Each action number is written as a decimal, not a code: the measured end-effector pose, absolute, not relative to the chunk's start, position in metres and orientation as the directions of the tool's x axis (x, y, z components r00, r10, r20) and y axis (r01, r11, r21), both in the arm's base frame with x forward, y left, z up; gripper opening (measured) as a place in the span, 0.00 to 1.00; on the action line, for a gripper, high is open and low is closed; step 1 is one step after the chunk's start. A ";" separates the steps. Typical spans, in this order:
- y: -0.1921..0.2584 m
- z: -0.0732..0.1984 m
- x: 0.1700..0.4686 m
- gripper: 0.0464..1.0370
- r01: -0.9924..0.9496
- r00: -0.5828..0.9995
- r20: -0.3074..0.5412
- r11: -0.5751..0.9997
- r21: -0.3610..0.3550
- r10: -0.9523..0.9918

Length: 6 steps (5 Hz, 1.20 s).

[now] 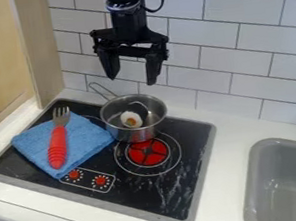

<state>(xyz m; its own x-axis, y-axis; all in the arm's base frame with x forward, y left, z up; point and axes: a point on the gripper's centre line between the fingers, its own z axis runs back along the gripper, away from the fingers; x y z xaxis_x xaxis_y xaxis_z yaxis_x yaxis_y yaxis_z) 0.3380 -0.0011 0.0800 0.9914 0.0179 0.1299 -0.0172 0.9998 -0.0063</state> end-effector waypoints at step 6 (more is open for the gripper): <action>0.000 0.019 0.332 0.96 -0.017 0.999 -0.043 1.000 -0.004 0.017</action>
